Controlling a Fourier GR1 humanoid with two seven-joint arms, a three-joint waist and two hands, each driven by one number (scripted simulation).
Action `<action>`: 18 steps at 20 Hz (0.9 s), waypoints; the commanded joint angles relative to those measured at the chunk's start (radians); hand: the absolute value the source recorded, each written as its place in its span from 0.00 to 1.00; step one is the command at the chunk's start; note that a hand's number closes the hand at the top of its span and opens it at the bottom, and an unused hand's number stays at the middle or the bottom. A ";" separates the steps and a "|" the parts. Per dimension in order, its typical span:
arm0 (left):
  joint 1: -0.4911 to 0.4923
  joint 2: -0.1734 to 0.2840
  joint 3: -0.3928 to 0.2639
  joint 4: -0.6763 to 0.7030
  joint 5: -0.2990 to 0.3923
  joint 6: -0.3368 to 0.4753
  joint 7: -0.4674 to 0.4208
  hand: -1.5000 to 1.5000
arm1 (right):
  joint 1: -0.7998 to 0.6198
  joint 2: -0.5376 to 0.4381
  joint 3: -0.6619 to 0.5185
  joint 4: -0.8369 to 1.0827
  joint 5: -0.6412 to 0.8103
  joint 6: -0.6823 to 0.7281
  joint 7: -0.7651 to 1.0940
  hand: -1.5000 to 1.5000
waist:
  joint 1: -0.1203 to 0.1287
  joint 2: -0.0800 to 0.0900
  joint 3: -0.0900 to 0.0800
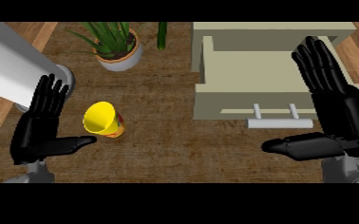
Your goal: Pick up the cup, place it into the drawer and close the drawer
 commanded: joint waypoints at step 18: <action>-0.212 0.094 0.092 0.934 -0.138 -0.056 -0.592 0.00 | -0.122 -0.008 -0.033 0.019 -0.004 -0.010 0.090 0.00 | -0.007 0.002 -0.001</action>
